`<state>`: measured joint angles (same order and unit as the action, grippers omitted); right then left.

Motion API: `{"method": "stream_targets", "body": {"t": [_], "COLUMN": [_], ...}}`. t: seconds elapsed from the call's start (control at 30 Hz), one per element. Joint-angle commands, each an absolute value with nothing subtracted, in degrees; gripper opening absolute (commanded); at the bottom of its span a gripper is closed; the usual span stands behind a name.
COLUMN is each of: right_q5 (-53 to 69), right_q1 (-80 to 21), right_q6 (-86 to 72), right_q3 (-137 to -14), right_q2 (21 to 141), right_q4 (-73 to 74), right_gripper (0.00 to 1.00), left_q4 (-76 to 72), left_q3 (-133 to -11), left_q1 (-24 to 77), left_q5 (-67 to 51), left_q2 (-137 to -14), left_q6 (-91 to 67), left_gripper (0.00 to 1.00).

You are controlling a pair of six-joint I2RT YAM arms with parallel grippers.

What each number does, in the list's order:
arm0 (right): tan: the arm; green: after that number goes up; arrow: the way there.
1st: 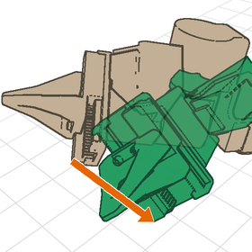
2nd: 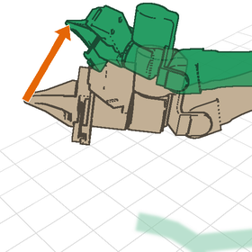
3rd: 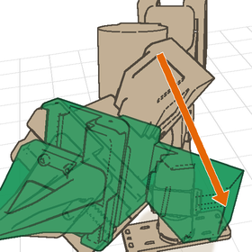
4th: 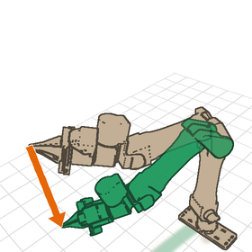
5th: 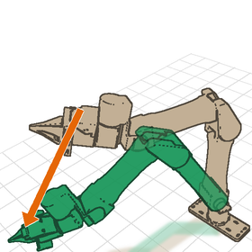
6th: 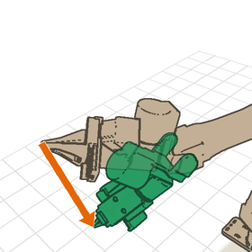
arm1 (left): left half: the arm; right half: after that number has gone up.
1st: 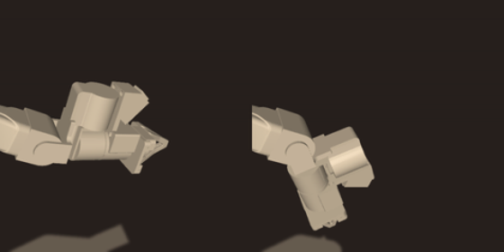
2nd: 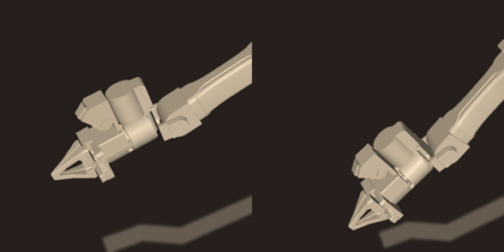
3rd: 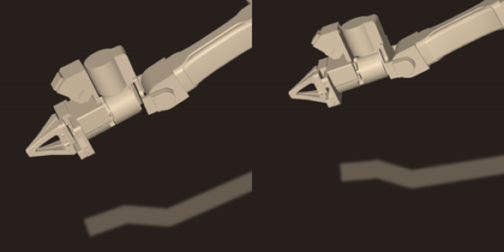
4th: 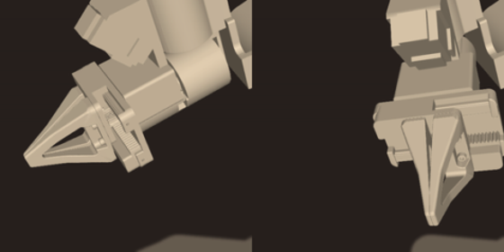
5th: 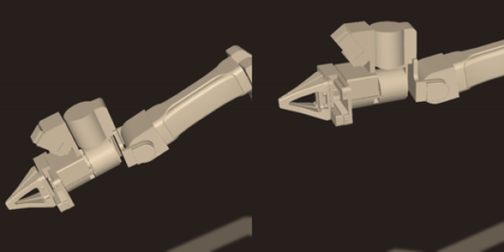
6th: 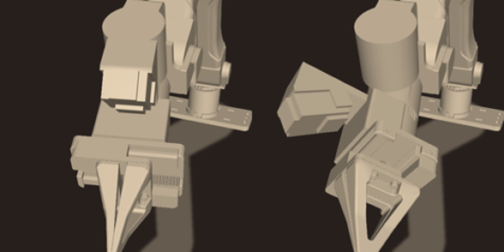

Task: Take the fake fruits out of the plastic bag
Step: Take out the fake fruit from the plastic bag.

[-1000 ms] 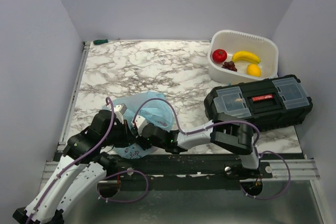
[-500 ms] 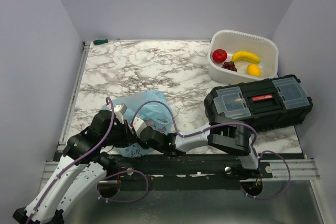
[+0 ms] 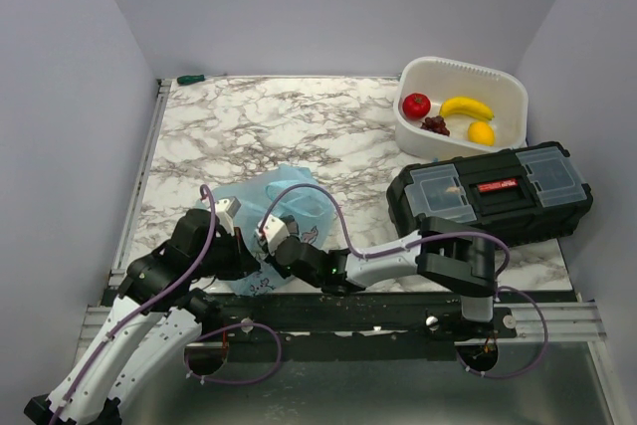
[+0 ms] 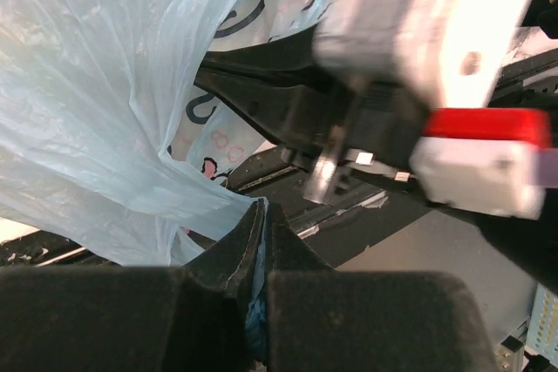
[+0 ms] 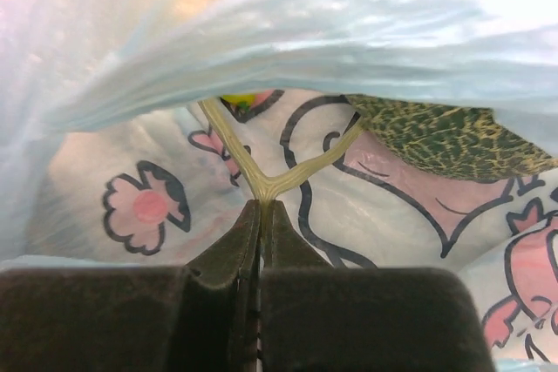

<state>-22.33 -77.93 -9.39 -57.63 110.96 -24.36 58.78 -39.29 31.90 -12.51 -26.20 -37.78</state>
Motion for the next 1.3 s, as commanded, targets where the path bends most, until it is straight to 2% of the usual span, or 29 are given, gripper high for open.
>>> {"method": "stream_targets", "body": {"t": [0.0,0.27,0.4,0.53,0.83,1.13,1.27], "right_q5": [-21.02,-14.08,-13.03,-11.98,-6.80,3.28,6.27], "right_q1": [-77.94,-76.50,-75.45,-74.98,-73.26,-70.52,-69.67], "right_q6": [-11.76,-15.30,-16.35,-16.89,-20.12,-25.88,-29.79], "right_q3": [-55.98,-51.24,-49.42,-47.67,-46.73,-42.95,-43.88], "right_q2": [105.26,99.57,97.65,95.10,89.04,84.89,85.63], "right_q4": [-26.81,-29.43,-29.27,-29.91,-30.09,-35.97,-37.44], "right_gripper": [0.01,0.01,0.01,0.01,0.01,0.01,0.01], "left_q4": [58.53,56.95,56.47,55.49,53.28,52.49,52.12], "left_q3": [-40.28,-45.13,-47.90,-47.34,-44.63,-42.50,-41.73], "left_q1": [32.08,32.08,32.08,32.07,32.05,31.95,31.98], "left_q5": [-12.50,-9.61,-2.27,4.35,6.07,15.53,15.69], "left_q2": [-24.87,-25.56,-25.52,-25.04,-26.67,-16.25,-14.34], "left_q6": [-37.87,-37.22,-35.01,-32.96,-34.24,-38.30,-38.50], "left_gripper": [0.00,0.00,0.00,0.00,0.00,0.00,0.00]}}
